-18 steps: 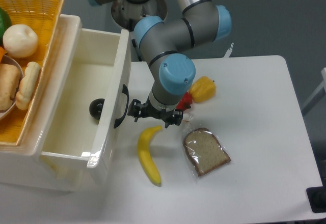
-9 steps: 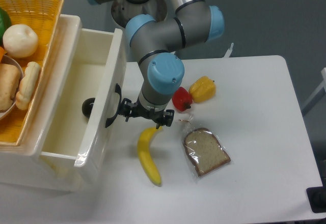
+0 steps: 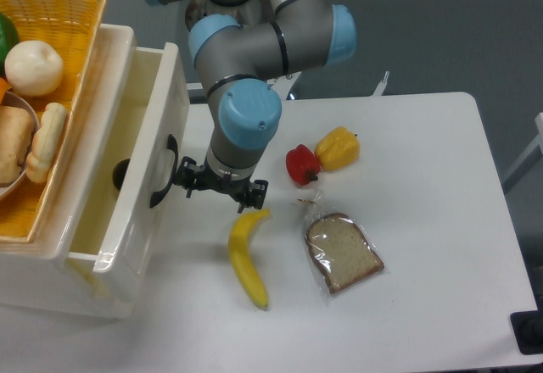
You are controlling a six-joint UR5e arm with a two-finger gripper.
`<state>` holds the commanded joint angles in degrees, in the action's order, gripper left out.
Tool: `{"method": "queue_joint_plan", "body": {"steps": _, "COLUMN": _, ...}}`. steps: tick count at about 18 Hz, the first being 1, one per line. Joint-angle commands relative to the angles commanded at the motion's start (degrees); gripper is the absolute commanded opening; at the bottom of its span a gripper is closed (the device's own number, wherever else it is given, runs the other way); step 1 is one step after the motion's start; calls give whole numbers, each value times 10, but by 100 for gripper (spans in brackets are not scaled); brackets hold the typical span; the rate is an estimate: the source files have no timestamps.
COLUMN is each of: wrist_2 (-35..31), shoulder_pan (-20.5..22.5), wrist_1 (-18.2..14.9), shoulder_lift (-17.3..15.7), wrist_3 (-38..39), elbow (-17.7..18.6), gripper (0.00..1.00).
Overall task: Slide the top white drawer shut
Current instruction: 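Push the drawer front inward into the white cabinet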
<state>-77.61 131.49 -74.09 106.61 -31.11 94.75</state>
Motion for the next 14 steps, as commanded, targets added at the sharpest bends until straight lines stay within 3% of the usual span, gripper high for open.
{"method": "queue_joint_plan", "body": {"steps": 14, "wrist_2": 1, "shoulder_pan": -15, "wrist_1": 2, "shoulder_lift": -2, "wrist_3": 3, "elbow": 1, "gripper": 100}}
